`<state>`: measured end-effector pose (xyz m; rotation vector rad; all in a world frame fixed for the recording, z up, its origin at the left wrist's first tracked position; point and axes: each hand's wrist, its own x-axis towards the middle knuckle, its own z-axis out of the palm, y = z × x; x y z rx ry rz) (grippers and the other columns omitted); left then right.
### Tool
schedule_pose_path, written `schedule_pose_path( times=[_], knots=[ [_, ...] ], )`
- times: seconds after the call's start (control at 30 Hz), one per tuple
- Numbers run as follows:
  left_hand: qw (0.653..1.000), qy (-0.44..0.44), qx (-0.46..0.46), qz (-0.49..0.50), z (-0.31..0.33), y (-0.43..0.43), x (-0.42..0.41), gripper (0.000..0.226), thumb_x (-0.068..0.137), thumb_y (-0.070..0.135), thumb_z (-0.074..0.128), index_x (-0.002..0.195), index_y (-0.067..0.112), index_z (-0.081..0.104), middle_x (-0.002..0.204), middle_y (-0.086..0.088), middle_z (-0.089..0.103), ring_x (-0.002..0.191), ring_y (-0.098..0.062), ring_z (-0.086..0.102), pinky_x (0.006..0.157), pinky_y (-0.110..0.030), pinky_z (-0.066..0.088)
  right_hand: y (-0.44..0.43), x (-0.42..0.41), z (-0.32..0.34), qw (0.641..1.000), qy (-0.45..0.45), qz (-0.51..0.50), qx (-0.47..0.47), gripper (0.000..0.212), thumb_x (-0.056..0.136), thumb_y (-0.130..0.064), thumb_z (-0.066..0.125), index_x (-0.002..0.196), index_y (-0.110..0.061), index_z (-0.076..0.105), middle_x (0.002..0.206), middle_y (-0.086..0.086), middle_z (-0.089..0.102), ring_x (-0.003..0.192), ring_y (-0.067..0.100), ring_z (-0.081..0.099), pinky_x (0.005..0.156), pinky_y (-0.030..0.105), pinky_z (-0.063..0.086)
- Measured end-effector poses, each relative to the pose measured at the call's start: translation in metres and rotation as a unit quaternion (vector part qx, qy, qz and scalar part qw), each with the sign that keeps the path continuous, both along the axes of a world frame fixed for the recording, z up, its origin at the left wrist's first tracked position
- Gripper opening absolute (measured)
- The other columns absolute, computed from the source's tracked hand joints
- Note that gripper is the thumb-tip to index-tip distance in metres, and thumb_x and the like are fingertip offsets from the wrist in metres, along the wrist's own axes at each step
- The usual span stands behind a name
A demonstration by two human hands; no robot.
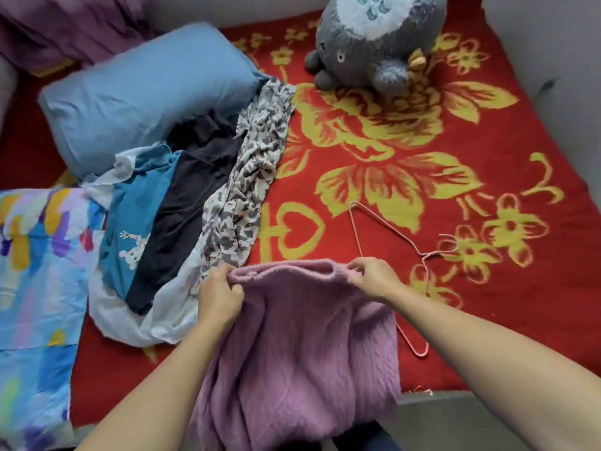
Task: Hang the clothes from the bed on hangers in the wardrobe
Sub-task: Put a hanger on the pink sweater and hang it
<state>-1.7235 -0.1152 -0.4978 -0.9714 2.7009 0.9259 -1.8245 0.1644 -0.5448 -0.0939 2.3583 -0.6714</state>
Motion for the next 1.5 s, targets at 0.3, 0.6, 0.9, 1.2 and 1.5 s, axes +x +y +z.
schedule_pose_path(
  times=[0.3,0.6,0.9,1.2,1.5],
  knots=[
    [0.991,-0.052,-0.06,-0.112,-0.103,0.021,-0.015,0.051,0.068,0.031,0.083,0.108,0.006,0.062,0.105,-0.016,0.056,0.104,-0.033,0.05,0.093,-0.043,0.041,0.107,-0.039,-0.117,0.926,0.002,-0.348,0.146,0.063,0.081,-0.025,0.071,0.133,-0.001,0.044,0.133,0.024,0.052,0.125,0.039,0.047,0.101,0.041,0.038],
    [0.917,-0.097,-0.224,-0.316,-0.133,-0.021,-0.007,0.027,0.064,0.004,0.075,0.088,0.003,0.062,0.084,-0.016,0.052,0.08,-0.034,0.048,0.07,-0.046,0.046,0.064,-0.094,-0.124,0.855,0.108,-0.503,-0.063,0.039,0.092,-0.044,0.055,0.079,-0.009,0.068,0.079,0.008,0.061,0.081,0.026,0.062,0.068,0.03,0.038],
    [0.994,-0.021,0.001,-0.108,-0.059,-0.039,-0.075,0.023,0.069,0.031,0.04,0.058,0.015,0.051,0.056,-0.003,0.048,0.065,-0.026,0.048,0.061,-0.033,0.03,-0.004,-0.063,0.026,0.918,0.253,-0.1,-0.289,0.03,0.089,-0.031,0.063,0.066,-0.013,0.071,0.056,-0.012,0.059,0.052,0.0,0.048,0.052,0.02,0.035],
    [0.996,0.005,0.028,-0.082,-0.055,-0.056,-0.065,0.034,0.085,0.025,0.055,0.054,0.015,0.046,0.051,0.003,0.046,0.059,-0.021,0.047,0.056,-0.033,0.035,-0.008,-0.064,0.05,0.923,0.34,0.02,-0.178,0.06,0.085,-0.052,0.054,0.057,-0.001,0.065,0.064,-0.025,0.061,0.049,0.021,0.059,0.042,0.036,0.042],
    [0.978,0.064,0.17,-0.098,-0.044,-0.033,-0.065,0.039,0.088,0.035,0.045,0.065,0.009,0.064,0.059,0.006,0.057,0.055,0.0,0.051,0.06,-0.022,0.038,-0.097,-0.029,0.003,0.953,0.047,-0.022,-0.297,0.014,0.082,-0.008,0.072,0.069,-0.005,0.071,0.071,-0.014,0.068,0.061,-0.003,0.054,0.064,0.022,0.045]
  ],
)
